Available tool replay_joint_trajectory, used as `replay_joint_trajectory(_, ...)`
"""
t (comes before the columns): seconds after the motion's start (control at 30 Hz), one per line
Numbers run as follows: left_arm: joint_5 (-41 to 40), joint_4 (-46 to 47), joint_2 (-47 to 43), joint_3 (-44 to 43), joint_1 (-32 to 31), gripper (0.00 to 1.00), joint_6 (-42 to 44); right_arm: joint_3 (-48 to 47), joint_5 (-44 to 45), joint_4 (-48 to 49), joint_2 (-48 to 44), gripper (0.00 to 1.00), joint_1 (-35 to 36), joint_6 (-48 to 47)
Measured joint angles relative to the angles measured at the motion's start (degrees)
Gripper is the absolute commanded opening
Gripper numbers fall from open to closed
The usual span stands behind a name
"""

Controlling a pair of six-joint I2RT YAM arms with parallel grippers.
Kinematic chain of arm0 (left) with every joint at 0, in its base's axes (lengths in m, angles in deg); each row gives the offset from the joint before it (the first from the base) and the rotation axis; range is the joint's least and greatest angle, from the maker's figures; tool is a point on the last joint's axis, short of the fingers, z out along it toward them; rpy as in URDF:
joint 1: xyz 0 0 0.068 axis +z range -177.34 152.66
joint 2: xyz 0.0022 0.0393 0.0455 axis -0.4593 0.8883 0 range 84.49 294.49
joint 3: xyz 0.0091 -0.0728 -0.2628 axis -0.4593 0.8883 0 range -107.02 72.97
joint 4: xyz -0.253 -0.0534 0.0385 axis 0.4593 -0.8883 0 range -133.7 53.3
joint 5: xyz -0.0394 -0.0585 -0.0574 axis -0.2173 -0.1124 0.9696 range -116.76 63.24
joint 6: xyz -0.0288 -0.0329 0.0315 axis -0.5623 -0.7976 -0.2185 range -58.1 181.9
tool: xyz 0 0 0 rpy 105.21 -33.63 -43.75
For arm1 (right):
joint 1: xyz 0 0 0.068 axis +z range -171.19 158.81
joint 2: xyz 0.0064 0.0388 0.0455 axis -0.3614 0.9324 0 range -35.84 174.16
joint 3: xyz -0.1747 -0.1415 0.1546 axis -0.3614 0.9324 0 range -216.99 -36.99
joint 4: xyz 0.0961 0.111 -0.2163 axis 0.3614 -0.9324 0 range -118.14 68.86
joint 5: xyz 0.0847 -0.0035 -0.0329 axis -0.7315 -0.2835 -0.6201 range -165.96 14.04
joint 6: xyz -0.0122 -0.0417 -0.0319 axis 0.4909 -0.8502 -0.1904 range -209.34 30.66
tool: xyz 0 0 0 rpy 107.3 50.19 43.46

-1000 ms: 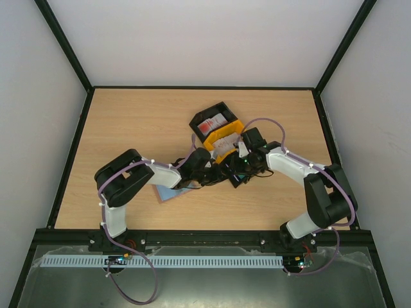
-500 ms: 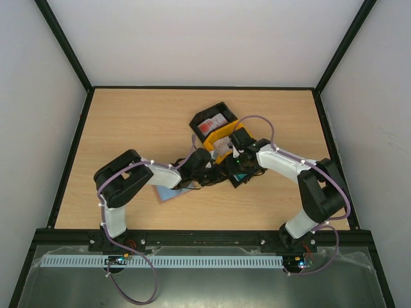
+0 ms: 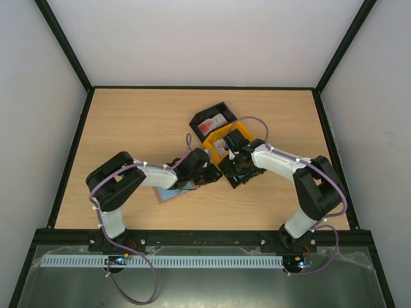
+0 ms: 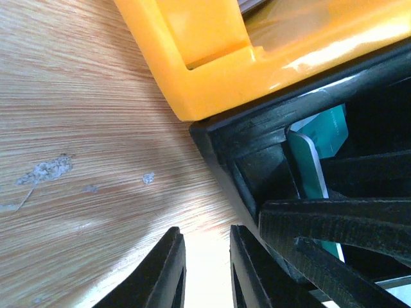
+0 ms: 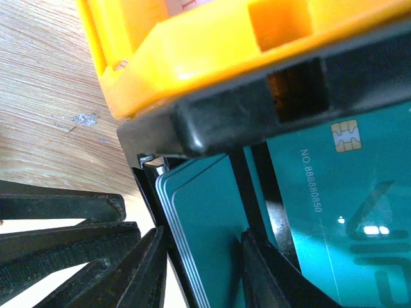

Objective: Put the credit cards into the card holder
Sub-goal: Pick up the credit card from the storage box.

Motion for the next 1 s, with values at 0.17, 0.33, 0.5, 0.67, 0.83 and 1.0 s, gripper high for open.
replay_joint_trajectory(0.17, -0.04, -0.2, 0.02, 0.0, 0.0, 0.22, -0.02, 0.0, -0.81, -0.33, -0.46, 0.29, 0.04, 1.14)
replay_joint_trajectory(0.33, -0.09, -0.2, 0.31, 0.0, 0.0, 0.22, -0.02, 0.02, -1.6, -1.11, -2.27, 0.26, 0.07, 2.08)
replay_joint_trajectory(0.5, -0.22, -0.48, 0.35, 0.0, 0.0, 0.22, -0.02, 0.46, -1.9, -1.11, -3.28, 0.22, 0.07, 2.62)
replay_joint_trajectory(0.67, -0.24, -0.63, 0.35, 0.0, 0.0, 0.22, -0.02, 1.16, -2.08, -1.14, -3.32, 0.18, 0.09, 3.34)
replay_joint_trajectory(0.83, -0.28, -0.63, 0.57, 0.0, 0.0, 0.22, -0.02, 1.18, -2.1, -1.2, -3.76, 0.16, 0.09, 3.52)
replay_joint_trajectory(1.0, -0.42, -0.7, 0.68, 0.0, 0.0, 0.22, -0.02, 1.2, -2.12, -1.42, -4.61, 0.12, 0.09, 3.52)
